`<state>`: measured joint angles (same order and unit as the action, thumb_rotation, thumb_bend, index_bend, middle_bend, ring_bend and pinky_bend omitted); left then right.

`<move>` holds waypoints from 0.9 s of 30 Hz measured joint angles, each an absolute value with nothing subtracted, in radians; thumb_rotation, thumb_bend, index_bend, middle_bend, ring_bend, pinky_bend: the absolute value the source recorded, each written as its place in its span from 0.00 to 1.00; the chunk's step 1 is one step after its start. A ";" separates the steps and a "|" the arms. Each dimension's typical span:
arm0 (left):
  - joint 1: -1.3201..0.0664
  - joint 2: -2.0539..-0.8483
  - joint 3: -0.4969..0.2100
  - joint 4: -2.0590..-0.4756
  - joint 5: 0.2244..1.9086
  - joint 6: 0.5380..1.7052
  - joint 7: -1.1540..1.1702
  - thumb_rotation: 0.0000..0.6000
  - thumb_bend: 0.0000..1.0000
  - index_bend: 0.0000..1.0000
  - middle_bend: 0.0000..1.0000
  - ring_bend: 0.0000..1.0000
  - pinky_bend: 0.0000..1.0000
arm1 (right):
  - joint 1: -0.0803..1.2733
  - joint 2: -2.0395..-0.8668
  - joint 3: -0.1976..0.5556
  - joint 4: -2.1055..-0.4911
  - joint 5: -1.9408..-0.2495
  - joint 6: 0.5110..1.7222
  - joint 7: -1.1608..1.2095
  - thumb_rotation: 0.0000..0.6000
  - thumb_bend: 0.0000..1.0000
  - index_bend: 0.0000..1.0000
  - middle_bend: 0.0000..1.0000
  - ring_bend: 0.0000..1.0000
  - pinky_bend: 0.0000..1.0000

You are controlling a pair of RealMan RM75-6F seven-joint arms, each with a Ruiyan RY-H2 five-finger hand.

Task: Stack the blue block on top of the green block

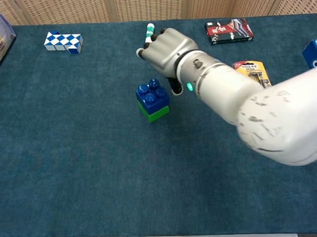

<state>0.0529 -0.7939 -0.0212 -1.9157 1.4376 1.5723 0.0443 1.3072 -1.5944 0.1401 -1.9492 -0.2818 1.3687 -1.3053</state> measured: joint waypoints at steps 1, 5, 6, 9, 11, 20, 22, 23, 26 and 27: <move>0.052 -0.796 -0.021 -1.916 1.437 1.570 0.048 1.00 0.20 0.26 0.03 0.00 0.11 | 1.282 -1.567 0.115 -1.983 -0.328 1.389 -1.282 1.00 0.00 0.19 0.17 0.00 0.08; 0.044 -0.808 -0.021 -1.917 1.436 1.559 0.073 1.00 0.20 0.26 0.03 0.00 0.11 | 1.188 -1.466 0.006 -2.084 -0.485 1.451 -1.210 1.00 0.00 0.24 0.18 0.00 0.08; 0.041 -0.813 -0.021 -1.917 1.435 1.555 0.081 1.00 0.20 0.26 0.04 0.00 0.12 | 1.166 -1.443 -0.022 -2.103 -0.521 1.464 -1.196 1.00 0.00 0.25 0.18 0.00 0.08; 0.033 -0.827 -0.021 -1.917 1.432 1.543 0.100 1.00 0.20 0.27 0.04 0.00 0.12 | 1.093 -1.366 -0.112 -2.159 -0.635 1.504 -1.154 1.00 0.01 0.27 0.18 0.00 0.08; 0.028 -0.834 -0.022 -1.916 1.430 1.537 0.108 1.00 0.20 0.27 0.04 0.00 0.13 | 1.045 -1.320 -0.166 -2.188 -0.708 1.528 -1.125 1.00 0.01 0.28 0.19 0.01 0.08; 0.002 -0.871 -0.028 -1.891 1.430 1.507 0.116 1.00 0.20 0.30 0.07 0.00 0.14 | 0.809 -1.221 -0.324 -2.179 -1.058 1.641 -0.917 1.00 0.06 0.31 0.22 0.04 0.10; -0.003 -0.881 -0.029 -1.884 1.432 1.501 0.117 1.00 0.20 0.31 0.08 0.00 0.14 | 0.742 -1.213 -0.348 -2.141 -1.140 1.673 -0.831 1.00 0.08 0.32 0.23 0.05 0.10; -0.005 -0.885 -0.029 -1.881 1.431 1.498 0.118 1.00 0.20 0.31 0.08 0.00 0.14 | 0.712 -1.211 -0.357 -2.121 -1.170 1.688 -0.791 1.00 0.09 0.32 0.23 0.05 0.10; -0.014 -0.897 -0.031 -1.872 1.427 1.487 0.122 1.00 0.20 0.31 0.09 0.00 0.15 | 0.604 -1.209 -0.378 -2.033 -1.260 1.737 -0.656 1.00 0.09 0.32 0.24 0.06 0.10; -0.016 -0.902 -0.032 -1.870 1.426 1.485 0.124 1.00 0.20 0.32 0.09 0.00 0.15 | 0.572 -1.210 -0.382 -2.001 -1.282 1.751 -0.617 1.00 0.09 0.32 0.24 0.06 0.10</move>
<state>-0.0160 -0.9018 -0.0319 -1.8699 1.4260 1.4851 0.1243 0.5717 -1.2101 -0.3815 -2.0014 -1.2822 1.7506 -0.6175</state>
